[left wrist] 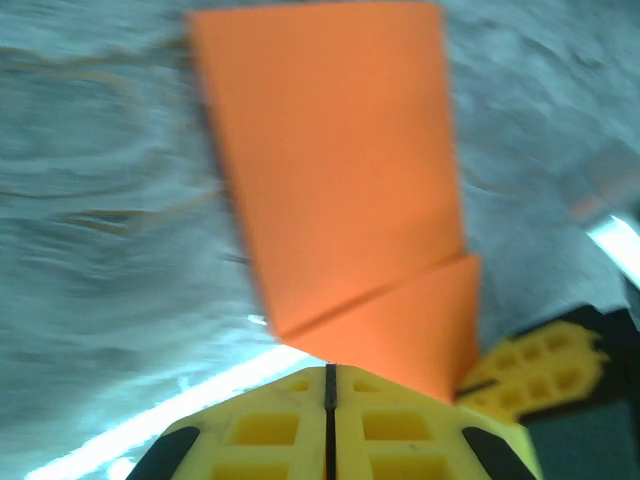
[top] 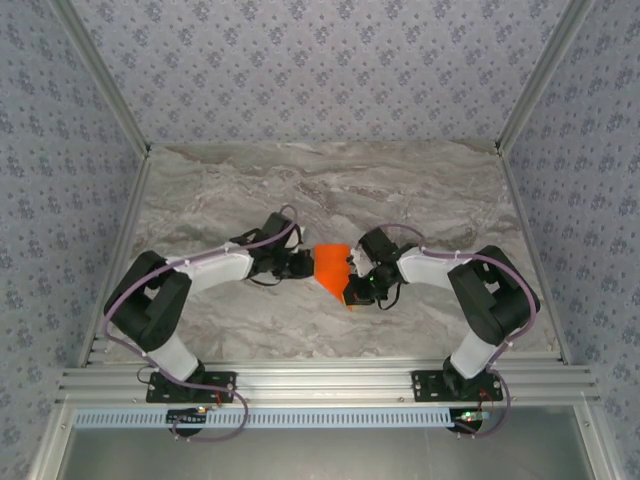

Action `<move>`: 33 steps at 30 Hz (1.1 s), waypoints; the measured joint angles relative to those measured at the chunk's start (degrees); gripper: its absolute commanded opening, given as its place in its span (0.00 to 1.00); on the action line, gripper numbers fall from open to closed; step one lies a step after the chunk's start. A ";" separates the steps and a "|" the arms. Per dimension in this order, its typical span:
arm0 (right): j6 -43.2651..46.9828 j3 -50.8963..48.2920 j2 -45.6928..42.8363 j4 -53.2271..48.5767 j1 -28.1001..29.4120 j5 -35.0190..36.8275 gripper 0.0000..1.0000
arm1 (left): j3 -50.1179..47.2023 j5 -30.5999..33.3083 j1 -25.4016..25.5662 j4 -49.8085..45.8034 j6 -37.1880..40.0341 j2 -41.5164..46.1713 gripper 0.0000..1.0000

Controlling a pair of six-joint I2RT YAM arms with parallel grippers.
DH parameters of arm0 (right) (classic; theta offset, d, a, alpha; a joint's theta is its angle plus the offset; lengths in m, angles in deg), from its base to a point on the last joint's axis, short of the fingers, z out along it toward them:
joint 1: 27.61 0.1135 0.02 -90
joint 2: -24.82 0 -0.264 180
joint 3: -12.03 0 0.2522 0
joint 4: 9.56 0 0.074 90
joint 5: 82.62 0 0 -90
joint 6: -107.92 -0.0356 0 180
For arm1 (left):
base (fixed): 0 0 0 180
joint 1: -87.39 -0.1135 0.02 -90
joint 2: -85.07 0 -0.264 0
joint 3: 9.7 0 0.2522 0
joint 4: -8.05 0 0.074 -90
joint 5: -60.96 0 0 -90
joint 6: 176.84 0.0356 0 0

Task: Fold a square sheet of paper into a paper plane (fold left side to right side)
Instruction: Third fold the triangle at the center of the table.

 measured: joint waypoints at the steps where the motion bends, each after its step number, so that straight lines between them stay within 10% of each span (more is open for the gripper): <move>1: 0.00 0.04 0.00 -0.02 0.00 0.00 0.00 | 0.17 -0.20 1.05 0.39 -0.13 -0.26 0.08; 33: 0.22 -4.59 -6.51 -1.84 0.55 4.57 0.00 | 6.60 -0.37 5.18 0.70 -3.06 -12.41 0.07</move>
